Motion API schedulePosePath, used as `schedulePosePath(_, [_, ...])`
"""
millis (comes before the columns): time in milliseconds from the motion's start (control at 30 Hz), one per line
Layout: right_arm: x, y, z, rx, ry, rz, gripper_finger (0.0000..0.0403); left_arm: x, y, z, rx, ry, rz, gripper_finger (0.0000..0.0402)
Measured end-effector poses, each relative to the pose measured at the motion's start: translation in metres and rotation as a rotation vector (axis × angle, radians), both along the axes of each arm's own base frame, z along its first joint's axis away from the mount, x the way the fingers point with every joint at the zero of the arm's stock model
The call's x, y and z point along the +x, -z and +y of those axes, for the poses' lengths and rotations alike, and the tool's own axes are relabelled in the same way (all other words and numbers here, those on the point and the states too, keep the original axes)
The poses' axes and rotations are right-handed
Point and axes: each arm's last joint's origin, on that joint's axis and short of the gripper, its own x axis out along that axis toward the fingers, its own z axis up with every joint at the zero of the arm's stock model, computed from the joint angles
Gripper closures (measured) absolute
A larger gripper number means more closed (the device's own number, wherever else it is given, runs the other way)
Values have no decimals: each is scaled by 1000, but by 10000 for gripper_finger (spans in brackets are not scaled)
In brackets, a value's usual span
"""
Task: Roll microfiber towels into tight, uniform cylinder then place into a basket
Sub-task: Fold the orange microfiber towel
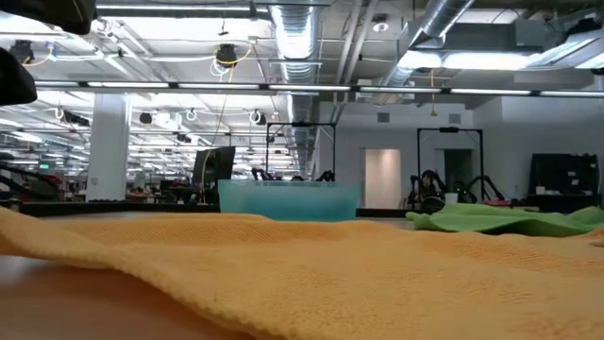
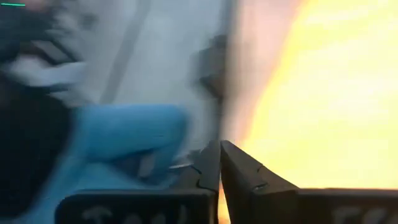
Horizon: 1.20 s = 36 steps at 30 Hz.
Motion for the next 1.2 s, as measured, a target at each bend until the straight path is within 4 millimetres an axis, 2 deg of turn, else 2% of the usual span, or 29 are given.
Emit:
schedulePosePath(100, [7, 1, -22, -136, 91, 49, 381, 0, 0, 0, 3, -1, -3, 402])
schedulePosePath(233, [10, 19, -52, -217, 246, 293, 395, 0, 0, 0, 12, -1, -14, 401])
schedulePosePath(333, [14, 33, -62, -244, 302, 401, 390, -1, -1, -1, 21, -1, -23, 401])
schedulePosePath(500, [17, 41, -66, -258, 329, 445, 377, 0, -1, -1, 29, -2, -32, 401])
schedulePosePath(767, [15, 42, -67, -249, 354, 467, 392, 3, -2, -3, 3, -7, -74, 401])
schedulePosePath(1000, [12, 42, -64, -254, 352, 473, 385, 4, -3, -4, -7, -8, -84, 401])
schedulePosePath(1200, [7, 46, -76, -308, 431, 576, 394, 3, -3, -5, -12, -5, -79, 401])
